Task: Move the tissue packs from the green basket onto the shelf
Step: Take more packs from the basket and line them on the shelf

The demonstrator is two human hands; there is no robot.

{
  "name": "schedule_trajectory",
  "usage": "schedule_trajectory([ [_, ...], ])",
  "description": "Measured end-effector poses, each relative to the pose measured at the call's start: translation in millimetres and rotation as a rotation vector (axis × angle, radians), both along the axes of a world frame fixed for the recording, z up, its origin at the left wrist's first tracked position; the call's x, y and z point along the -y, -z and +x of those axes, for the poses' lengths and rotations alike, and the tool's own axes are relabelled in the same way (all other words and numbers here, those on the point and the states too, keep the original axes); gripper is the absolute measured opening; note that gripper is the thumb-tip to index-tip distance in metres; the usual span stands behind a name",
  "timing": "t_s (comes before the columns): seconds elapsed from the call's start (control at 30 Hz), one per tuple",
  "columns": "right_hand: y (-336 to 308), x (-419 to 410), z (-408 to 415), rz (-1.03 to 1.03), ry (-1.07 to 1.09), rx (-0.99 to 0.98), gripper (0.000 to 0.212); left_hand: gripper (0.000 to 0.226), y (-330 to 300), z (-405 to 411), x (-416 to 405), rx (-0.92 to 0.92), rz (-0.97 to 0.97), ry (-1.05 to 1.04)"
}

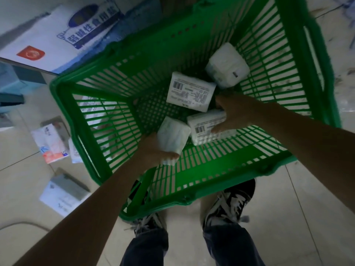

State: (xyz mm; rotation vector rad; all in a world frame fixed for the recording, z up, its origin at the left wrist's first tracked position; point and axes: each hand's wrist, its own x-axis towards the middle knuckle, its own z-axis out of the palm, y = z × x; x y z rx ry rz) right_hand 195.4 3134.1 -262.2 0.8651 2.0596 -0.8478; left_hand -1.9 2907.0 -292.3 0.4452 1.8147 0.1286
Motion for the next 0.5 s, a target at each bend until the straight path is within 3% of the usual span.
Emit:
schedule_trajectory([
  [0.1, 2, 4, -8, -0.134, -0.028, 0.044, 0.109, 0.118, -2, -6, 6, 0.032, -0.023, -0.115],
  [0.23, 9, 14, -6, -0.096, -0.108, 0.055, 0.138, 0.111, -16, -14, 13, 0.09, 0.015, -0.142],
  [0.37, 13, 22, 5, -0.099, -0.157, 0.054, 0.114, 0.096, -29, -26, 16, 0.191, 0.013, -0.106],
  [0.43, 14, 26, 11, -0.114, -0.062, -0.002, 0.106, 0.073, -34, -29, 17, 0.245, -0.029, -0.042],
  [0.5, 7, 28, 18, -0.125, 0.054, -0.037, 0.083, 0.063, -37, -28, 15, 0.276, -0.06, -0.001],
])
